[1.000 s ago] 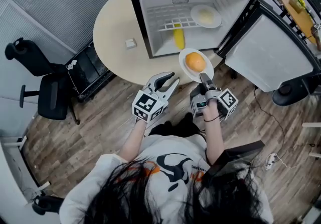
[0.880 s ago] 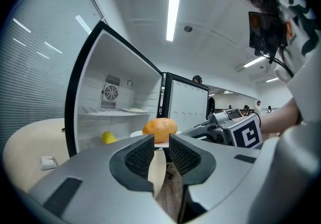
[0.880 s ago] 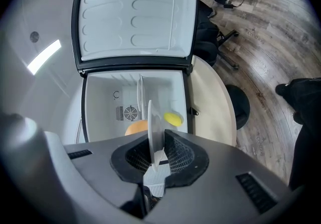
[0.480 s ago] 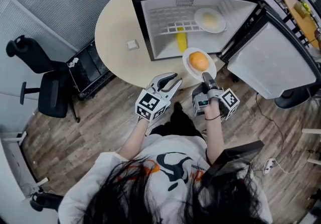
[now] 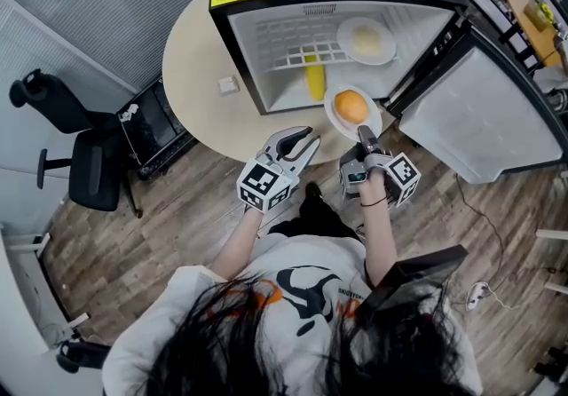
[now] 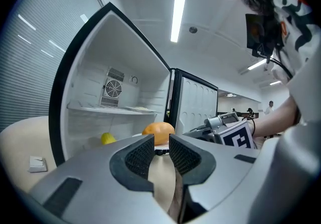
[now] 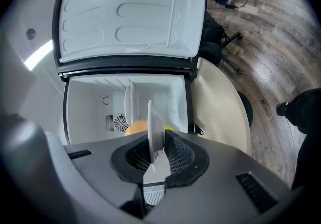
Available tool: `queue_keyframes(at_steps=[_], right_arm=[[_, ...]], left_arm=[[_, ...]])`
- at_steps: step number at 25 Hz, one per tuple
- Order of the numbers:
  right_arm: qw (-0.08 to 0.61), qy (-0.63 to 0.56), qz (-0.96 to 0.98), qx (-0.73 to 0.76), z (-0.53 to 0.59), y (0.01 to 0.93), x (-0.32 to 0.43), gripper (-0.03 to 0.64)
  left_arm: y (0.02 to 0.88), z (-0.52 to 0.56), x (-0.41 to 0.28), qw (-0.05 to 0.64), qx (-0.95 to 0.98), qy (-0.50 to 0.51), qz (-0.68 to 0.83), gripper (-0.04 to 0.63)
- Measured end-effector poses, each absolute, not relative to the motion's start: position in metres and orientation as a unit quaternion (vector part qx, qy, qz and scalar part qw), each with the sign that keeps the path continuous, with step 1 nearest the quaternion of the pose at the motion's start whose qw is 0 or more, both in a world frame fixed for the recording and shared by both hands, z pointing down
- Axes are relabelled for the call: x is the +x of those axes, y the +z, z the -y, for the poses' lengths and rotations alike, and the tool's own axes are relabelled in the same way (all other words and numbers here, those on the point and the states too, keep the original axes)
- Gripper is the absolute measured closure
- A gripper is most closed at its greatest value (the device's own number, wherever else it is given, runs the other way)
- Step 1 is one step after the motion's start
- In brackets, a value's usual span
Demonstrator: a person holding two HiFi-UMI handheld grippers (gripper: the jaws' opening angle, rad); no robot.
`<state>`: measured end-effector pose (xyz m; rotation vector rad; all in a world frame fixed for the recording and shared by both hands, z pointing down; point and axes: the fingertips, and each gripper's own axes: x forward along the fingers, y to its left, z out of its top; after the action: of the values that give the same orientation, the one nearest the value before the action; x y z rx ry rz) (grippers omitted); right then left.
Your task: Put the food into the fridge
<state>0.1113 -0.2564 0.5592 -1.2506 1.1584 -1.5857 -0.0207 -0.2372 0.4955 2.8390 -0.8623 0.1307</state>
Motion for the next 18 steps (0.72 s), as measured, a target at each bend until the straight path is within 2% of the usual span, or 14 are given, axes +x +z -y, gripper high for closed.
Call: queue_keyframes(at_steps=[18], right_arm=[[0.389,-0.615,-0.461,-0.508,0.324,0.617,0.136,0.572]], left_arm=[[0.506,0.280,0.011,0.067,0.958,0.078,0.266,0.509]])
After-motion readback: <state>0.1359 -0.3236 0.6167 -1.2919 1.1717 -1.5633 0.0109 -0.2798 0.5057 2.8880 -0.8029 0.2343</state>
